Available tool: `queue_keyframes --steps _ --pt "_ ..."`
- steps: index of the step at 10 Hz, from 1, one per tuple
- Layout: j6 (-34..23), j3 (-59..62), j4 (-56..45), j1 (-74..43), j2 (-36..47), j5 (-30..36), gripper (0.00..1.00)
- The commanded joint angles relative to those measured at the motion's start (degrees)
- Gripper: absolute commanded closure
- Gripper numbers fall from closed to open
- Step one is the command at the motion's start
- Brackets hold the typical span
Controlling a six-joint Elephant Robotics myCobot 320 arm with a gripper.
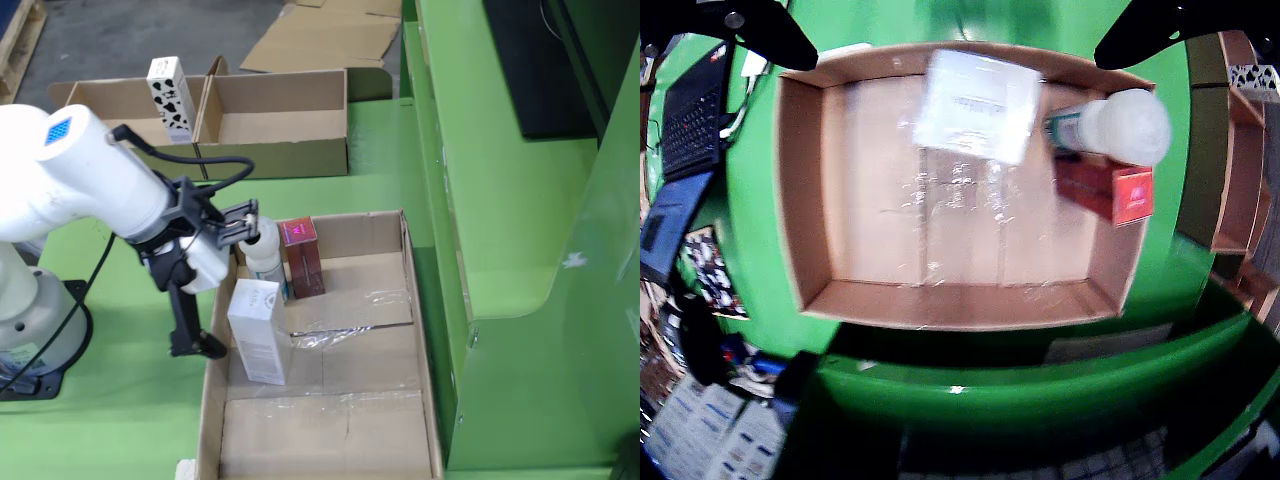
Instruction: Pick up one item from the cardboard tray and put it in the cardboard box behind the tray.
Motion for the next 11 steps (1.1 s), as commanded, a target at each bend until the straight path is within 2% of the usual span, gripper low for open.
queue_keyframes --steps 1,2,3,5,11 --pt "1.9 7.0 -0.8 3.3 -4.1 -1.5 0.00" --pt "1.9 7.0 -0.8 3.3 -4.1 -1.5 0.00" --pt "2.5 12.8 -2.2 4.5 -9.4 -1.9 0.00" --pt "2.6 15.0 -2.6 4.5 -11.3 -2.0 0.00" --pt "2.6 15.0 -2.6 4.5 -11.3 -2.0 0.00"
